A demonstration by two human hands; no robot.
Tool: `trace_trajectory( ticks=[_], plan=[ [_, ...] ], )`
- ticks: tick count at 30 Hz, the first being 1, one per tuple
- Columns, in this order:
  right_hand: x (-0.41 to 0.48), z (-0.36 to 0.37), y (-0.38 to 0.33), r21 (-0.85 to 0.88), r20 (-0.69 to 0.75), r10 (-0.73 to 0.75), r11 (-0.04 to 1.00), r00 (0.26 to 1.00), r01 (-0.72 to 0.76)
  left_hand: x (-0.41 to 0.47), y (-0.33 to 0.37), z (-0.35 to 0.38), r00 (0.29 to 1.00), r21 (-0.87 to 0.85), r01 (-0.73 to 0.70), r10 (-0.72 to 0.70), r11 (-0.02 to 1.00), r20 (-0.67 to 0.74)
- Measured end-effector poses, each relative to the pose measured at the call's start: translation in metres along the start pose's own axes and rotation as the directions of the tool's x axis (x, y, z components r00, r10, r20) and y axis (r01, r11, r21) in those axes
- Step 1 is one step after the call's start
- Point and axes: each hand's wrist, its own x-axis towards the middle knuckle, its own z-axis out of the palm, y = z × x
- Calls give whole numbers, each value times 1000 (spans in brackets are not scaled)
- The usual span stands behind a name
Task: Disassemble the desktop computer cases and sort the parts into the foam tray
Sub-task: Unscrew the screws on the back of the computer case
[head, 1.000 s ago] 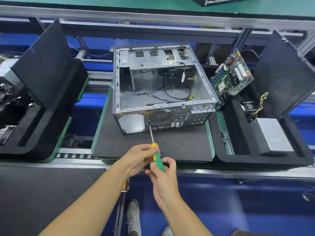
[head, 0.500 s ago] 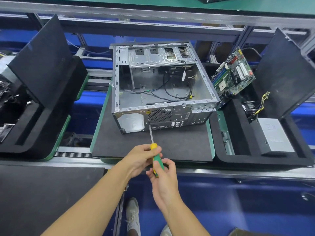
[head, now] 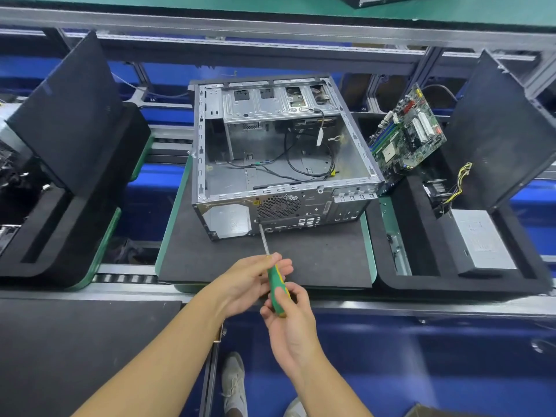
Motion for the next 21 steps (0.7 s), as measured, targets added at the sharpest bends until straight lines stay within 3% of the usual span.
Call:
trace_trajectory(
  ticks=[4, 7, 10, 15, 21],
  plan=[
    [2, 0, 2, -75, 13, -28, 997, 1000, 29, 0, -1, 1, 991, 106, -9, 23, 994, -132],
    [-1, 2, 1, -17, 16, 60, 998, 998, -60, 0, 2, 0, 994, 93, 11, -1, 996, -112],
    [-3, -1, -2, -3, 22, 186, 983, 982, -186, -2, 2, -5, 998, -31, 29, -31, 999, -51],
    [0, -3, -2, -114, 11, 31, 993, 999, -29, 0, 5, -15, 997, -83, 42, -37, 996, 65],
    [6, -9, 2, -179, 2, -67, 982, 998, 66, 33, 26, -3, 942, -150, -179, 125, 972, -312]
  ],
)
